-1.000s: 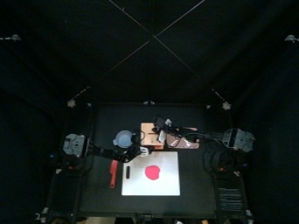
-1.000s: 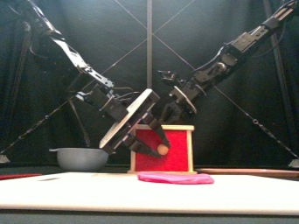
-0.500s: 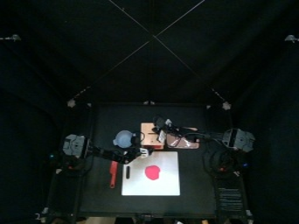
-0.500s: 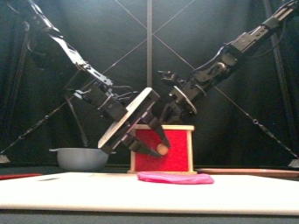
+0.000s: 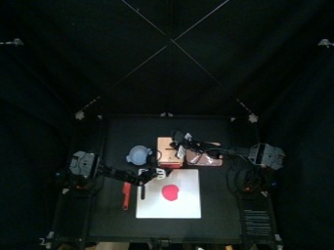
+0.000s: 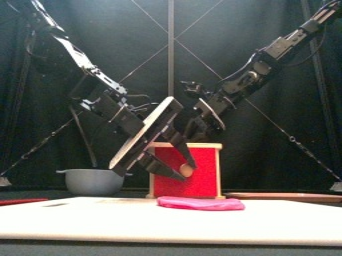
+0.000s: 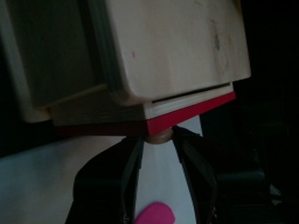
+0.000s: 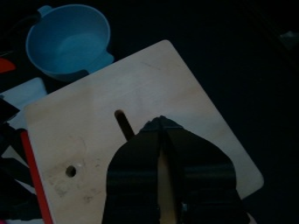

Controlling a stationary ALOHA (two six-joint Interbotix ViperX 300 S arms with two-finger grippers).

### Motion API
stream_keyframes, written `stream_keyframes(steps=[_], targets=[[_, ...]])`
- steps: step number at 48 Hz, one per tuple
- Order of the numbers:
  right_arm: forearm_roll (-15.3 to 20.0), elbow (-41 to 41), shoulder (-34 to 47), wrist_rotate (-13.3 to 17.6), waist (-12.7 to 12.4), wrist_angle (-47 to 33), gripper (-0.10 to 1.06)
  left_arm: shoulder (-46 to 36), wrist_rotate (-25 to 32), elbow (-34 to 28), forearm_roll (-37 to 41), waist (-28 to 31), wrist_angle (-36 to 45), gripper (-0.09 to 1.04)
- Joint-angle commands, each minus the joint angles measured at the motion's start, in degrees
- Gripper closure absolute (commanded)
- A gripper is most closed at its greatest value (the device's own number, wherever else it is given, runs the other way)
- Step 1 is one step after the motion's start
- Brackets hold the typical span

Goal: Get the cutter from the drawer then cut the dough then place the extra dough in the bowl
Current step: Open the drawer

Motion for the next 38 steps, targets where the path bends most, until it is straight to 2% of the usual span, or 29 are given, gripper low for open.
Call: stream_keyframes(steps=[1,21,38], targets=[[0.18,0.26,0.26,0.09,0.18,0.88,0.94,-1.14,0.18,-0.62,-0.79,-1.32,0.62,0.22],[0.62,0.18,0.26,0.09,0.09,0.88,0.94,-1.85,0.26,-0.79,-1.05,-2.55,2.37,0.22],[0.62,0.26,0.26,0.09,0.09,0.88,0.94,-2.81,0.62,-0.44,-0.97,-2.02,-0.53,0.18]])
